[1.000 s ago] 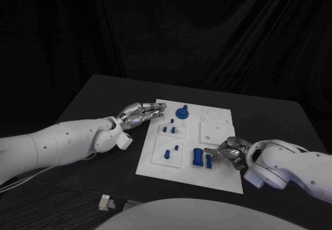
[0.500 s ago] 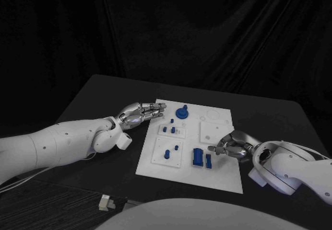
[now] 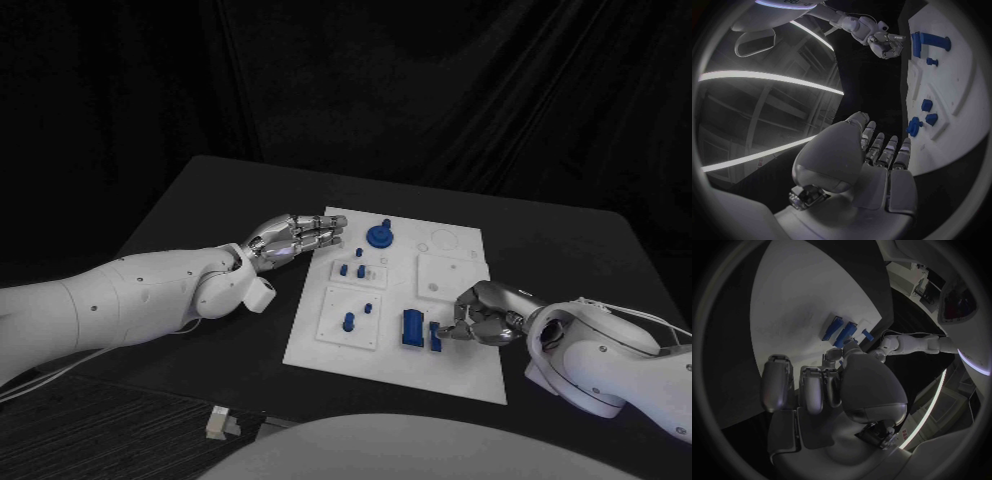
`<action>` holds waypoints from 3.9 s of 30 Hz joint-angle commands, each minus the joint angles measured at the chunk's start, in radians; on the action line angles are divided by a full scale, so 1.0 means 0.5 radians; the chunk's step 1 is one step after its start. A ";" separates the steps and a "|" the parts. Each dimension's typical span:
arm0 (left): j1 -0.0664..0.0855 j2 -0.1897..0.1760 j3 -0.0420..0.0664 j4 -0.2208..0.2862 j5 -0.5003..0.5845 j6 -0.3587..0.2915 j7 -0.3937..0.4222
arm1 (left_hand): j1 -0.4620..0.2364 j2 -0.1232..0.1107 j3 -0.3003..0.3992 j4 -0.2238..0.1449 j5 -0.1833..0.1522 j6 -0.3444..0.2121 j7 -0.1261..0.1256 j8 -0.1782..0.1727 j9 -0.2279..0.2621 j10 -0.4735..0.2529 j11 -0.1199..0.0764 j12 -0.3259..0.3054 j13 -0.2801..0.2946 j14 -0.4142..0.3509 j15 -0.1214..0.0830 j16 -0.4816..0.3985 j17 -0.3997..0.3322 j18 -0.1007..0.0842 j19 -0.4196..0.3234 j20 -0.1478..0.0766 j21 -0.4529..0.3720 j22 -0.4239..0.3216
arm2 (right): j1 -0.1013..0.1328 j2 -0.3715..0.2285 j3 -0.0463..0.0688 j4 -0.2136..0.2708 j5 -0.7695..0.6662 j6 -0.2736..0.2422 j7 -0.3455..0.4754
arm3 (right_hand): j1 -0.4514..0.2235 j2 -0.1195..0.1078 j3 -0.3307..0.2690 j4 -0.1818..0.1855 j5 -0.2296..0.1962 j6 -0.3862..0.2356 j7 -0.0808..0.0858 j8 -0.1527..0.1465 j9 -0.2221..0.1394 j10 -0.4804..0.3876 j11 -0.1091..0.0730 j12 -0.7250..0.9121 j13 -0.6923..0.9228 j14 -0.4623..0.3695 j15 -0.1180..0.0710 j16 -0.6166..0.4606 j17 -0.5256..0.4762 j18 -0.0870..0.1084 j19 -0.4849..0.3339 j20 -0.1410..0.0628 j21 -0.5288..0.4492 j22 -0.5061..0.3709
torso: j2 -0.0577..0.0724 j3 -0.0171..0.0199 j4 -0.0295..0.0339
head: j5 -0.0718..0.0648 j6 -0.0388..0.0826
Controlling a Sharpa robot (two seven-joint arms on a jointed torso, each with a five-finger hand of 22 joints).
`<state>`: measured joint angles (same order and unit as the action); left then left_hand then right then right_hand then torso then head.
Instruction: Assemble the parts on the task board
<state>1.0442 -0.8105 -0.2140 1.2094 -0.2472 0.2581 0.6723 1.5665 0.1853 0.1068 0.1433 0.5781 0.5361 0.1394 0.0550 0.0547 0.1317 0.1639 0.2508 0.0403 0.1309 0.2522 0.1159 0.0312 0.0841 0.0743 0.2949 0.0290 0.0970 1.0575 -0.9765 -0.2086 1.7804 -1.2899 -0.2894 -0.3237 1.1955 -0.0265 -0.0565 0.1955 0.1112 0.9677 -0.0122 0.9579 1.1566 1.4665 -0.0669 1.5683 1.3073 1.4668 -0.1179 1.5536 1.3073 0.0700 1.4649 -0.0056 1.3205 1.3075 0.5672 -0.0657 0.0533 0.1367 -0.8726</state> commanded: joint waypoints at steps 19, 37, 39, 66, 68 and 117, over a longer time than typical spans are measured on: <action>-0.014 0.002 0.002 -0.004 0.015 0.028 0.018 | -0.013 -0.011 0.010 0.000 0.008 -0.009 0.007 0.006 0.001 -0.001 0.010 0.005 0.001 0.000 0.007 0.009 0.003 -0.021 0.006 0.001 -0.006 -0.004 | -0.042 0.025 0.000 -0.016 -0.133 0.144 -0.075 | 0.047 0.002 -0.024 0.003 -0.022 0.084 -0.010 0.154 0.155 0.209 -0.025 0.005 0.527 0.190 -0.023 -0.010 0.442 -0.022 0.012 -0.017 -0.024 0.371 | 0.001 -0.0002 0.001 | 0.003 0.000; -0.015 0.003 0.002 -0.004 0.015 0.028 0.017 | -0.013 -0.011 0.010 0.000 0.008 -0.009 0.007 0.006 0.001 -0.001 0.010 0.005 0.001 0.000 0.007 0.009 0.003 -0.021 0.006 0.001 -0.006 -0.004 | -0.043 0.055 0.000 -0.046 -0.139 0.144 -0.092 | 0.226 0.083 0.001 -0.088 -0.088 0.079 -0.013 0.153 0.216 0.209 -0.028 0.005 0.527 0.187 -0.027 -0.016 0.432 -0.020 0.009 -0.021 -0.038 0.368 | -0.001 0.0001 0.001 | 0.002 0.000; -0.015 0.003 0.002 -0.004 0.015 0.028 0.017 | -0.013 -0.011 0.010 0.000 0.008 -0.009 0.007 0.006 0.001 -0.001 0.010 0.005 0.001 0.000 0.007 0.009 0.003 -0.021 0.006 0.001 -0.006 -0.004 | -0.044 0.062 0.000 -0.052 -0.139 0.145 -0.093 | 0.237 0.089 0.001 -0.094 -0.102 0.083 -0.013 0.155 0.221 0.209 -0.029 0.005 0.527 0.187 -0.027 -0.017 0.430 -0.020 0.008 -0.021 -0.040 0.368 | 0.000 0.0000 0.001 | 0.002 0.000; -0.015 -0.045 0.002 0.048 0.015 -0.043 0.111 | -0.030 -0.027 0.046 -0.008 0.009 0.022 0.012 0.013 0.005 0.018 0.023 0.027 0.005 0.001 -0.005 0.013 0.003 -0.016 0.024 0.001 0.001 0.010 | -0.036 -0.014 0.001 0.008 -0.112 -0.279 0.179 | 0.113 -0.167 -0.047 0.192 -0.123 0.101 -0.026 0.107 0.222 0.209 -0.041 0.005 0.527 0.183 -0.040 -0.027 0.413 -0.020 0.006 -0.028 -0.047 0.367 | 0.001 -0.0003 0.000 | -0.002 0.000; -0.015 -0.056 0.002 0.066 0.015 -0.088 0.172 | -0.063 -0.052 0.054 0.010 -0.003 0.053 0.015 0.020 0.008 0.038 0.029 0.046 0.007 -0.005 -0.036 0.012 0.002 -0.017 0.032 0.001 0.003 0.012 | 0.024 -0.062 0.001 0.029 -0.065 -0.491 0.297 | -0.139 -0.039 -0.023 0.193 -0.095 -0.189 -0.018 -0.252 0.021 0.209 -0.033 0.005 0.527 0.153 -0.032 -0.102 0.281 0.006 -0.043 -0.027 -0.172 0.330 | 0.000 0.0001 -0.001 | -0.009 0.000; 0.004 0.013 0.292 0.555 0.337 -1.539 -0.205 | -2.370 -0.371 -0.214 -0.121 -0.925 -0.833 -0.279 -0.110 -0.109 -0.263 -0.328 -0.502 -0.081 -0.262 -0.504 -0.232 -0.062 -0.168 -0.149 -0.590 -0.058 -0.194 | 0.009 0.323 0.360 -0.388 2.420 -0.915 1.652 | -2.391 0.053 0.113 -0.391 -0.222 -1.935 0.024 -1.916 -2.313 -2.933 0.134 -3.137 -2.615 -2.934 0.236 -3.107 -2.615 -0.140 -2.930 0.011 -2.641 -2.615 | -0.045 0.1182 -0.097 | -0.245 0.487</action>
<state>1.0428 -0.8079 -0.0709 1.4741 -0.1501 -0.3271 0.6023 0.5177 0.0094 -0.0079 0.1109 0.1560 0.1616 0.0014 0.0048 0.0017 0.0066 -0.0002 0.0145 0.0015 0.0004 0.0105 0.0036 0.0011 0.0602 0.0020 0.0905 0.0057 0.0013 1.0659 -0.8195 -0.0310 1.5917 -0.2255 -0.6811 0.4555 0.0063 -0.0011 -0.0024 0.0001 0.0035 0.0034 0.0003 0.0035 0.0009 0.0031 -0.0002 0.0035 0.0010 0.0054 0.0001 0.0037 0.0009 0.0070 0.0001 0.0051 0.0036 0.0009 0.5455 -0.0179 0.0134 0.0265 -0.6518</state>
